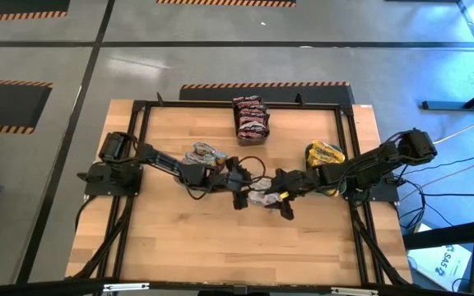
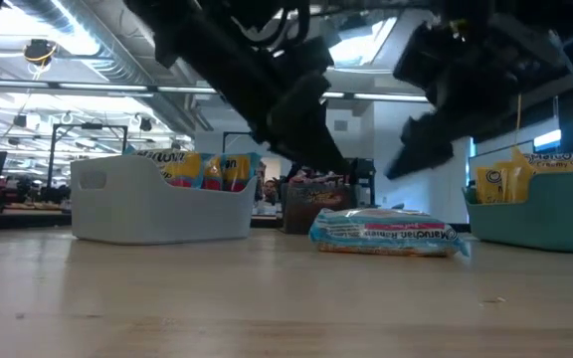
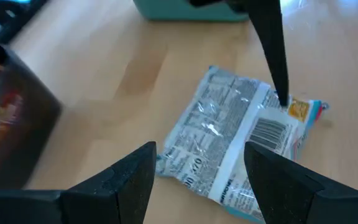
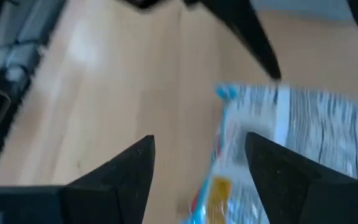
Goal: Sort Maruchan noodles
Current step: Put the blue noodle pack into the gray bin
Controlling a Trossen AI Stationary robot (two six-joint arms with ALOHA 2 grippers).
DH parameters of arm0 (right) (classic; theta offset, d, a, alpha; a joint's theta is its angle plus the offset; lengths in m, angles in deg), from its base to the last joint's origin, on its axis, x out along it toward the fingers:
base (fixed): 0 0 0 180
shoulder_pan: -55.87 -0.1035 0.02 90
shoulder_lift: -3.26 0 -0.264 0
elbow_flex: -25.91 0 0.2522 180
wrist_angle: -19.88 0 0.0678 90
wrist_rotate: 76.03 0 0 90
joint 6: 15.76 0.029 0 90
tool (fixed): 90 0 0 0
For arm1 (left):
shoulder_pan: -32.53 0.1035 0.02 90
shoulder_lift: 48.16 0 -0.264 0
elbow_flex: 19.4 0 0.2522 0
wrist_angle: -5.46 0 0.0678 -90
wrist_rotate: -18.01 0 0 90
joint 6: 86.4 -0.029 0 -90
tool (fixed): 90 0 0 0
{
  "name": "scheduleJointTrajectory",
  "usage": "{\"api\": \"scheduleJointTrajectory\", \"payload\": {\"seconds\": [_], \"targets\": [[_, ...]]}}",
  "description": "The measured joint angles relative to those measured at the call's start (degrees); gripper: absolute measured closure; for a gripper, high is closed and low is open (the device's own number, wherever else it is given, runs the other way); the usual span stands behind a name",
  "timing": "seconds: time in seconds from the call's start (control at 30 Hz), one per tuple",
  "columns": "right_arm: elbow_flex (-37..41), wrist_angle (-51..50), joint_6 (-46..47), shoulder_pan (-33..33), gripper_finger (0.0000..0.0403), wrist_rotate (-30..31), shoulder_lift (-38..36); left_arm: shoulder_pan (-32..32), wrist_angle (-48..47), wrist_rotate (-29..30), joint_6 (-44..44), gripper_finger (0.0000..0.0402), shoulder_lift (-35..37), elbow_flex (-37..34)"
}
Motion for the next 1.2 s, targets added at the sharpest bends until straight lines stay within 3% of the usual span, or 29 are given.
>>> {"api": "scheduleJointTrajectory", "payload": {"seconds": [0.13,0.27,0.53,0.9,1.1,1.2], "targets": [[-0.02,-9.5,0.61,0.0,0.0166,0.73,0.0,-0.13,-0.53,-3.87,0.29,0.0164,-0.99,0.0],[-0.02,-16.91,1.31,0.0,0.0166,5.43,-0.02,-1.93,-0.48,-4.7,-0.91,0.0164,-1.03,0.0],[-0.02,-16.14,2.5,1.29,0.0166,16.77,-0.07,-6.23,2.3,-7.36,-6.22,0.0164,-1.05,0.0],[-0.02,-13.64,4.23,11.57,0.0166,17.26,0.53,-8.06,7.14,-5.09,-14.16,0.0164,-2.29,0.15],[-0.04,-13.39,3.03,17.82,0.0166,14.69,4.34,-8.29,8.46,-3.16,-16.35,0.0164,-6.8,0.38],[-0.02,-13.37,2.51,18.29,0.0166,12.63,6.34,-8.83,7.75,0.68,-19.21,0.0164,-8.47,1.65]]}}
